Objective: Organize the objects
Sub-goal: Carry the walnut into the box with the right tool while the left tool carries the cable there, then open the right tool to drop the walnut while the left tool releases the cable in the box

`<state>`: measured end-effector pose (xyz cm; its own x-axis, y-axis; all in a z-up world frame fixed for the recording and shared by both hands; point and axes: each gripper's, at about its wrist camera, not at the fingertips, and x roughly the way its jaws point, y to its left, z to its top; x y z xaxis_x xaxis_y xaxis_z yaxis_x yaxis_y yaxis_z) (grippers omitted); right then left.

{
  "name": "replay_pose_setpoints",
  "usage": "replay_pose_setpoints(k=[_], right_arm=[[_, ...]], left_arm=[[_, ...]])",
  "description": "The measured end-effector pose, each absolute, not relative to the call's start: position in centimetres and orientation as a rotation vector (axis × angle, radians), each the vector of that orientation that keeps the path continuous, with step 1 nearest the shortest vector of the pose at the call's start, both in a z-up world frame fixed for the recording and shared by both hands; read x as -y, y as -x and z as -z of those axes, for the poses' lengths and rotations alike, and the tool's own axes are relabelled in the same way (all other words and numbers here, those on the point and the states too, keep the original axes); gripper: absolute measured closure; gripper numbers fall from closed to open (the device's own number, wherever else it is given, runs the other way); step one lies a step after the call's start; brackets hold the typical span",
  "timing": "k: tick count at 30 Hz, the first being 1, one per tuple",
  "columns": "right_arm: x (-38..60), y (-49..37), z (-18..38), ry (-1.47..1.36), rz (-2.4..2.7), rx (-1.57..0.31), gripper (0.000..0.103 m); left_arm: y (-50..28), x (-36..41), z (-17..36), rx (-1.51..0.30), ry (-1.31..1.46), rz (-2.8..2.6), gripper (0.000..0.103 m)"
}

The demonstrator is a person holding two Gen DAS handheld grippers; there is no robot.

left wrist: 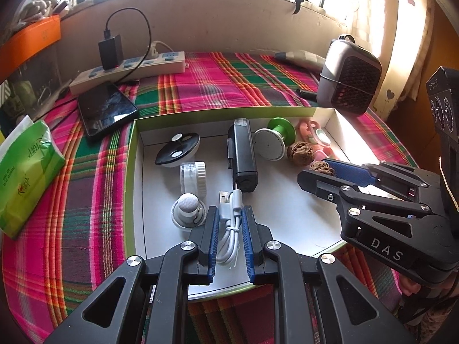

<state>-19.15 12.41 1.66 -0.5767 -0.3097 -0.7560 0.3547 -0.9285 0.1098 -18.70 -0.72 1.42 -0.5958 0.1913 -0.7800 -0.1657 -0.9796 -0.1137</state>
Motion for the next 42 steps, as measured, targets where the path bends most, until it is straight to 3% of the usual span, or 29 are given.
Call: replay_pose_setpoints(k=[26,31,35,42], right_arm=[[-12.48,19.00,-1.49,-1.171,2.516,-0.079,0.071],[-12.59,18.94,-1.48,-1.172,2.519,-0.074,0.071],[-12.67,18.86,-1.57,-1.168,2.521,-0.065,0.058],[-12.87,18.63,-1.70,-1.165,2.527,-0.055,0.057]], left_arm=[[18.65,0.87,-1.38,0.027,1.301,-2.657,0.087],[18.55,0.65,-1.48,0.018,1.298,-2.661,0.083],[18.45,0.51,-1.58,0.010,1.298,-2.666,0.080],[18.18,0.43,-1.77,0.002,1.298,-2.681,0.075]])
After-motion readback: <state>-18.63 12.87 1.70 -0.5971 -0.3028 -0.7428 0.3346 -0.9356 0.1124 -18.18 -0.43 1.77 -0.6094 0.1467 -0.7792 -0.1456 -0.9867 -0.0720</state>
